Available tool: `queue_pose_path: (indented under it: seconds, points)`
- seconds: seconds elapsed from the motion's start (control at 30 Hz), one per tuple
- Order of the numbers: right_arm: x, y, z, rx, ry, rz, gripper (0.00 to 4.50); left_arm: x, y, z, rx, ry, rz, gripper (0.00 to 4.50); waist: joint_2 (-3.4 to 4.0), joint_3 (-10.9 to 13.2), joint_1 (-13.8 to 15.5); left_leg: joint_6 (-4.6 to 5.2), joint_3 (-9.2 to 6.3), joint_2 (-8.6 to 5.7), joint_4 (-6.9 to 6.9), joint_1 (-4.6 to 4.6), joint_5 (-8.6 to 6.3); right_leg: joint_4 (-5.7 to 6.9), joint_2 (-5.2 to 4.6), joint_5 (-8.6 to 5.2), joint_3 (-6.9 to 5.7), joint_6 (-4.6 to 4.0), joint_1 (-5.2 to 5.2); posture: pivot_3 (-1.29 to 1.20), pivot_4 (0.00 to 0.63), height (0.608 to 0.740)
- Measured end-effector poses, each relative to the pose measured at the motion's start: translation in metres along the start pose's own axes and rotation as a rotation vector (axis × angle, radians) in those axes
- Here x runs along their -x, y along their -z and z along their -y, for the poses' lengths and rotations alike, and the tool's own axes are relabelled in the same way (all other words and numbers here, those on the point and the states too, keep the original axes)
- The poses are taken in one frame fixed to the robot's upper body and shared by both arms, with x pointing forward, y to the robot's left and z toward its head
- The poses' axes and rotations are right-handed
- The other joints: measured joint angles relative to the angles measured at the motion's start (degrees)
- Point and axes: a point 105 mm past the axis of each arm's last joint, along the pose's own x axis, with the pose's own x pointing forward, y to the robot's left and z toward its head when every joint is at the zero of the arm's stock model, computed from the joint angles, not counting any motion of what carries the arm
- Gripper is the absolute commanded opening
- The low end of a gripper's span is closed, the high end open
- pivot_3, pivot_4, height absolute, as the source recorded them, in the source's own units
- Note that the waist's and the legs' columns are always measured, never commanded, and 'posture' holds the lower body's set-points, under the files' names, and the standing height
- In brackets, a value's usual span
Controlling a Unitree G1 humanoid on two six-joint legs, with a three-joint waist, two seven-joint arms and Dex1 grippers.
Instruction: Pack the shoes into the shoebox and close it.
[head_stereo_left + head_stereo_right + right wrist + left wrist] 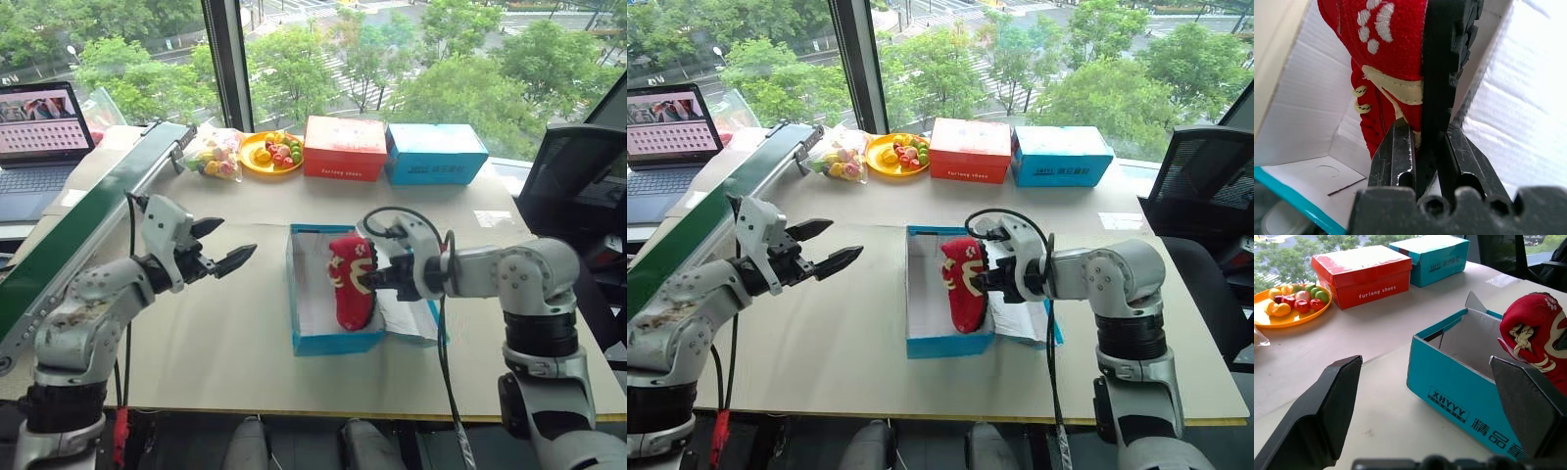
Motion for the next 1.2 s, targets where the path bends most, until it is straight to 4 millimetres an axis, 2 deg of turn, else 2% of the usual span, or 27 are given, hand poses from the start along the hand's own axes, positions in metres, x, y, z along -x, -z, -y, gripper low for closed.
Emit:
queue_pose_path:
  seconds: [0.03, 0.17, 0.33, 0.37, 0.47, 0.57, 0.7, 0.77, 0.93, 1.03, 1.13, 1.2]
  points:
    - [-0.003, -0.001, -0.001, 0.027, 0.0, 0.0, 1.26, 0.0, 0.0, 0.0, 0.0, -0.005, 0.001, 4.5, -0.02, -0.01, -0.02, 0.0, 0.0, 0.0, 0.0, 0.08, 0.0, 0.0, 0.0, -0.06, 0.0, 0.1, 0.06, 0.0, 0.15, 0.739]
    - [-0.014, -0.009, 0.006, 0.088, 0.046, 0.032, 2.52, 0.001, -0.005, 0.003, -0.015, -0.005, 0.012, 4.5, -0.04, -0.03, -0.05, 0.0, 0.02, 0.0, 0.01, 0.25, 0.0, -0.01, 0.0, -0.13, 0.05, 0.22, 0.2, 0.0, 0.15, 0.739]
    - [-0.032, -0.021, 0.01, 0.113, 0.085, 0.07, 4.26, 0.007, -0.005, -0.002, -0.022, -0.034, -0.002, 4.5, -0.05, -0.03, -0.02, 0.0, 0.02, 0.0, -0.04, 0.18, 0.0, -0.01, 0.01, -0.06, 0.07, 0.1, 0.1, 0.0, 0.15, 0.739]
    - [-0.037, -0.022, 0.01, 0.113, 0.087, 0.079, 4.48, 0.008, -0.006, -0.003, -0.025, -0.04, -0.003, 4.5, -0.05, -0.03, -0.02, 0.0, 0.02, -0.01, -0.04, 0.11, 0.0, -0.01, 0.01, 0.0, 0.08, 0.0, 0.04, 0.0, 0.15, 0.739]
    - [-0.044, -0.028, 0.014, 0.125, 0.122, 0.121, 4.48, 0.012, -0.008, -0.009, -0.04, -0.06, -0.007, 4.5, -0.04, -0.02, 0.02, 0.0, 0.02, -0.01, -0.06, 0.01, 0.0, -0.02, 0.01, 0.06, 0.07, -0.11, -0.03, 0.0, 0.15, 0.739]
    - [-0.046, -0.048, 0.013, 0.161, 0.158, 0.204, 4.48, 0.016, -0.009, -0.013, -0.055, -0.076, -0.017, 4.5, -0.02, -0.01, -0.09, -0.01, 0.03, 0.0, -0.06, 0.0, 0.0, 0.0, 0.02, 0.07, 0.07, -0.11, -0.07, 0.0, 0.15, 0.739]
    - [-0.033, -0.082, 0.007, 0.233, 0.178, 0.34, 4.48, 0.019, -0.007, -0.021, -0.066, -0.099, -0.046, 4.5, -0.01, 0.0, -0.13, -0.01, 0.03, 0.0, -0.1, 0.0, 0.0, -0.01, 0.02, 0.06, 0.05, -0.11, -0.09, 0.0, 0.15, 0.739]
    - [-0.027, -0.09, 0.004, 0.253, 0.168, 0.376, 4.48, 0.021, -0.005, -0.026, -0.06, -0.117, -0.053, 4.5, -0.01, 0.0, 0.02, -0.01, 0.03, 0.0, -0.11, -0.01, 0.0, -0.04, 0.01, 0.06, 0.05, -0.11, -0.08, 0.0, 0.15, 0.739]
    - [-0.011, -0.111, -0.019, 0.186, -0.018, 0.528, 4.48, 0.029, 0.001, -0.054, -0.041, -0.243, -0.075, 4.5, 0.0, 0.0, 0.02, -0.01, 0.02, 0.0, -0.09, -0.02, 0.0, -0.02, 0.01, 0.07, 0.03, -0.12, -0.08, 0.0, 0.15, 0.739]
    - [0.011, -0.124, -0.038, 0.172, -0.179, 0.644, 4.48, 0.039, 0.006, -0.074, -0.026, -0.346, -0.086, 4.5, 0.01, 0.01, 0.01, -0.01, 0.02, 0.01, -0.12, -0.03, 0.0, -0.02, 0.01, 0.07, 0.02, -0.12, -0.09, 0.0, 0.15, 0.739]
    - [0.028, -0.122, -0.061, 0.244, -0.326, 0.691, 4.48, 0.056, 0.012, -0.1, -0.038, -0.484, -0.114, 4.5, 0.02, 0.02, -0.05, -0.01, 0.02, 0.03, -0.14, -0.02, 0.0, -0.02, 0.02, 0.07, 0.01, -0.12, -0.1, 0.0, 0.15, 0.739]
    - [0.029, -0.115, -0.069, 0.277, -0.37, 0.681, 4.48, 0.071, 0.016, -0.118, -0.054, -0.577, -0.135, 4.5, 0.02, 0.02, -0.15, -0.01, 0.03, 0.03, -0.12, 0.0, 0.0, -0.01, 0.01, 0.07, 0.01, -0.12, -0.09, 0.0, 0.15, 0.739]
